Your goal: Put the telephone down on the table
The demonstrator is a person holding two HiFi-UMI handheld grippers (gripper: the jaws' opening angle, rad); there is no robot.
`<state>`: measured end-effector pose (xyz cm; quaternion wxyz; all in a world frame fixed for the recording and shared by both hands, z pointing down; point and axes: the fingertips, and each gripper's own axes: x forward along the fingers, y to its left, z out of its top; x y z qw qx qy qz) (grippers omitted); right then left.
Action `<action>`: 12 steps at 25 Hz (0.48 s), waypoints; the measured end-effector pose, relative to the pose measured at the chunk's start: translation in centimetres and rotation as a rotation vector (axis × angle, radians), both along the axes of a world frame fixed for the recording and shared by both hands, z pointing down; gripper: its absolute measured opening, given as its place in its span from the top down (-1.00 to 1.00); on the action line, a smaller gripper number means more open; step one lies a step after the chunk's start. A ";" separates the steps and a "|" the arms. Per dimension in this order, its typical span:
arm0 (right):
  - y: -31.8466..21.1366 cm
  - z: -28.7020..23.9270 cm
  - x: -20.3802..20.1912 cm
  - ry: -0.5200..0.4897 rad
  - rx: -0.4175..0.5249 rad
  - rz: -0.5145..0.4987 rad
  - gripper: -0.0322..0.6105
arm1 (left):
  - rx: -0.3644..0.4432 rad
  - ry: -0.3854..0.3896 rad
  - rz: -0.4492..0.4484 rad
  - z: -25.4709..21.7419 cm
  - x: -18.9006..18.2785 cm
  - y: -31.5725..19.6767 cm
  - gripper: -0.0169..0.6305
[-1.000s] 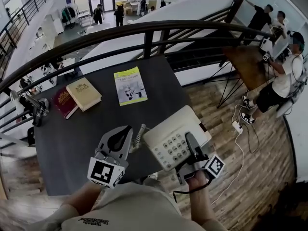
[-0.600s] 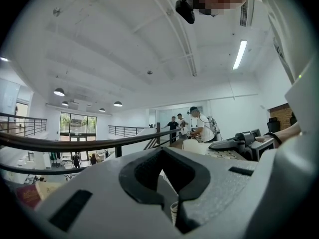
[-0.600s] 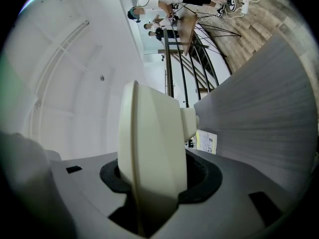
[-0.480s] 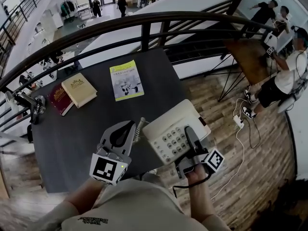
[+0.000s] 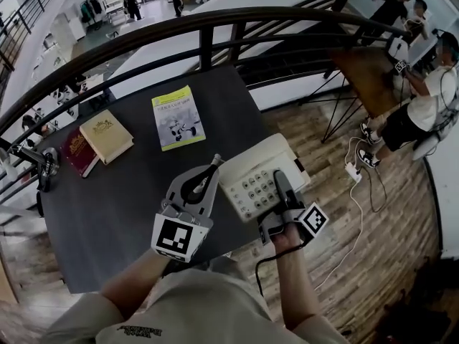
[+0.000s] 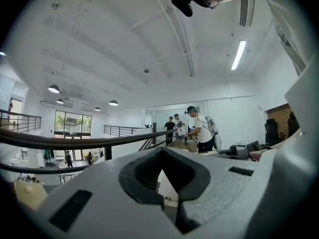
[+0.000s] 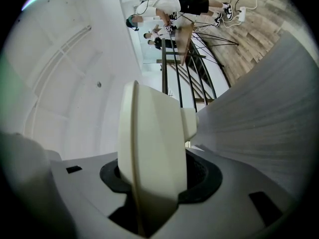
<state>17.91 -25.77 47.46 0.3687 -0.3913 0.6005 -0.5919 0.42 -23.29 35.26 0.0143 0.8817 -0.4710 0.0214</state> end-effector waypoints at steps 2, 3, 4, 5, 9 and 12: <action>-1.1 1.5 0.6 0.012 -0.013 0.016 0.26 | -0.036 0.021 0.027 1.8 1.0 -1.2 0.93; -1.8 2.2 0.9 0.021 -0.019 0.021 0.26 | -0.055 0.026 0.037 2.8 1.4 -2.0 0.93; -2.5 2.9 1.3 0.031 -0.025 0.026 0.26 | -0.071 0.026 0.044 3.8 1.9 -2.8 0.93; -3.2 3.6 1.7 0.040 -0.033 0.031 0.26 | -0.086 0.023 0.049 4.8 2.4 -3.6 0.93; -5.4 7.2 2.9 0.052 -0.077 0.055 0.26 | -0.167 0.080 0.071 8.4 4.0 -6.4 0.93; -6.8 10.5 3.7 0.062 -0.123 0.068 0.26 | -0.211 0.116 0.085 10.7 5.1 -8.3 0.93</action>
